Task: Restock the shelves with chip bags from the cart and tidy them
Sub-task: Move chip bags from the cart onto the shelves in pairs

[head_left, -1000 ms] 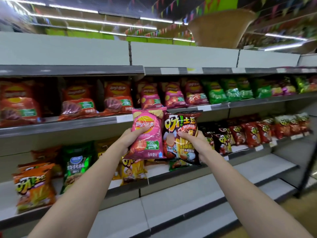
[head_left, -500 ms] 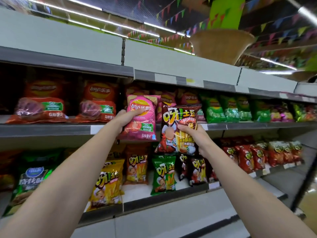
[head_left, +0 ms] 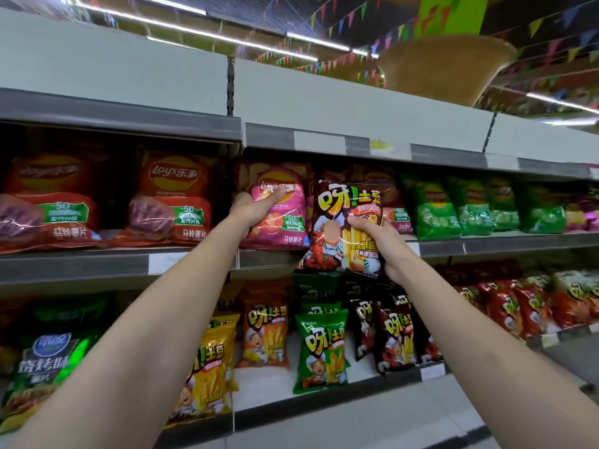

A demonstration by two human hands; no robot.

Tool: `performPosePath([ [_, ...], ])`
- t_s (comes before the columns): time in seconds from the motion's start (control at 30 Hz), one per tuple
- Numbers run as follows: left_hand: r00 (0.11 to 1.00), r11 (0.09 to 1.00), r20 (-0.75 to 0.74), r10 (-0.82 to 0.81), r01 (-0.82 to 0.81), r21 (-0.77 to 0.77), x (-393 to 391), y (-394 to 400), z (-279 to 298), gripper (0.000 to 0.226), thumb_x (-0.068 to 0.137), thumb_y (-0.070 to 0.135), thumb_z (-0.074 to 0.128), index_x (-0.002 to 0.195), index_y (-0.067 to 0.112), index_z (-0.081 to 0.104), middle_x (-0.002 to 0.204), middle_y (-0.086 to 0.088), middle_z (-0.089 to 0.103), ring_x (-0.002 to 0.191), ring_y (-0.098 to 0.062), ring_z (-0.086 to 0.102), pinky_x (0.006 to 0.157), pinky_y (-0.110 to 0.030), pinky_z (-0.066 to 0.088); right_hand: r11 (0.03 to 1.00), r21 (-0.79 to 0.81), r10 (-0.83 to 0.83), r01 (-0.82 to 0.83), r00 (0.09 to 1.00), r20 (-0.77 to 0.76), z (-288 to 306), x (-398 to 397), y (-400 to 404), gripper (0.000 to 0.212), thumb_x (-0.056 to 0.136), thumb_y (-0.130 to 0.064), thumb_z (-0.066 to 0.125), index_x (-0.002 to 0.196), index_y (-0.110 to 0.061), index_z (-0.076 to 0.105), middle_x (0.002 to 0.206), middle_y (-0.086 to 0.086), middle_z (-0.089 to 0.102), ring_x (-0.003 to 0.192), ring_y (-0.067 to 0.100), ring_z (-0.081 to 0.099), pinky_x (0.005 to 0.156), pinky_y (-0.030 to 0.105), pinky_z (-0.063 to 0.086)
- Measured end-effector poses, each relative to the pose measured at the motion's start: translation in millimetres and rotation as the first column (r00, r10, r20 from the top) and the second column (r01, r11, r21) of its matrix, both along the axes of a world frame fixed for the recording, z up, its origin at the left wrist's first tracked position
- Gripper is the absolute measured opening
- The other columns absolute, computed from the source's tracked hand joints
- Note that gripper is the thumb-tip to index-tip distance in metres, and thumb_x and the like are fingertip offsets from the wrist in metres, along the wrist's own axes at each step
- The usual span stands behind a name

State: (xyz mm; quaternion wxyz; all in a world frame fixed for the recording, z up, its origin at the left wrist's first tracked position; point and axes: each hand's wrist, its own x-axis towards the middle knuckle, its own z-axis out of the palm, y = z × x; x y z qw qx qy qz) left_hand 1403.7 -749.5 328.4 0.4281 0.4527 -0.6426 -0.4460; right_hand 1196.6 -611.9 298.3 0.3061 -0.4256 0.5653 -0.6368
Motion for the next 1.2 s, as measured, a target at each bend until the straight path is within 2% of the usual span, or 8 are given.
performPosePath([
  [0.1,0.979,0.983,0.143,0.145,-0.126,-0.134,-10,1,2,0.093,0.076,0.069,0.061,0.135,0.000,0.043,0.135,-0.017,0.052,0.122,-0.035,0.052,0.095,-0.039,0.047,1.000,-0.002,0.003,-0.003,1.000,-0.007,2,-5,-6,0.060,0.074,-0.032,0.079,0.125,-0.013,0.054,0.107,0.008,0.071,0.096,0.026,0.070,0.090,0.046,0.054],
  [0.27,0.878,0.887,0.276,0.390,-0.279,-0.368,-22,8,8,0.069,0.084,0.068,0.053,0.101,0.001,0.059,0.111,-0.020,0.064,0.104,-0.038,0.060,0.073,-0.036,0.041,1.000,0.005,-0.001,0.001,1.000,-0.001,3,-12,-13,0.073,0.071,-0.034,0.082,0.130,-0.012,0.045,0.112,0.010,0.069,0.097,0.026,0.069,0.089,0.045,0.055],
  [0.33,0.853,0.860,0.285,0.436,-0.303,-0.411,-23,6,3,0.073,0.083,0.071,0.049,0.102,0.000,0.057,0.110,-0.021,0.064,0.105,-0.038,0.059,0.075,-0.038,0.043,1.000,0.005,0.005,-0.005,1.000,0.000,2,-15,-14,0.072,0.072,-0.034,0.081,0.130,-0.014,0.043,0.112,0.009,0.068,0.098,0.026,0.069,0.090,0.045,0.054],
  [0.5,0.813,0.784,0.297,0.501,-0.281,-0.554,-29,13,-22,0.093,0.078,0.077,0.048,0.128,-0.002,0.043,0.126,-0.022,0.052,0.118,-0.036,0.050,0.093,-0.045,0.044,0.999,0.021,0.045,-0.045,0.999,-0.018,-1,-21,-13,0.088,0.058,-0.045,0.085,0.131,-0.014,0.048,0.111,0.006,0.070,0.096,0.023,0.070,0.088,0.042,0.056],
  [0.7,0.820,0.825,0.326,0.471,-0.278,-0.491,-20,20,-27,0.105,0.075,0.077,0.052,0.140,-0.002,0.030,0.142,-0.021,0.039,0.131,-0.035,0.040,0.103,-0.048,0.040,0.992,0.010,0.122,-0.122,0.992,-0.014,-5,-25,-10,0.063,0.074,-0.035,0.079,0.128,-0.016,0.052,0.108,0.005,0.072,0.095,0.021,0.070,0.083,0.037,0.056],
  [0.9,0.798,0.747,0.181,0.575,-0.422,-0.514,-14,40,-31,0.089,0.076,0.071,0.058,0.128,0.002,0.041,0.128,-0.017,0.044,0.119,-0.033,0.046,0.098,-0.044,0.040,0.982,-0.021,0.190,-0.190,0.982,-0.009,0,-26,2,0.042,0.082,-0.027,0.073,0.119,-0.017,0.057,0.100,0.003,0.072,0.089,0.018,0.070,0.072,0.030,0.054],
  [1.07,0.797,0.670,0.072,0.600,-0.451,-0.589,-30,73,-33,0.056,0.084,0.046,0.066,0.111,0.002,0.046,0.114,-0.013,0.049,0.107,-0.028,0.048,0.088,-0.035,0.040,0.975,-0.006,0.223,-0.223,0.975,0.004,-4,-34,12,0.063,0.077,-0.032,0.077,0.130,-0.015,0.049,0.109,0.006,0.070,0.093,0.020,0.070,0.071,0.031,0.055],
  [1.2,0.881,0.765,0.069,0.468,-0.365,-0.530,-52,103,-35,0.039,0.089,0.041,0.061,0.105,0.008,0.046,0.102,-0.006,0.054,0.100,-0.025,0.054,0.085,-0.038,0.046,0.964,-0.008,0.267,-0.267,0.964,-0.004,-6,-46,29,0.061,0.078,-0.031,0.077,0.129,-0.015,0.049,0.108,0.005,0.070,0.094,0.020,0.069,0.075,0.032,0.055],
])
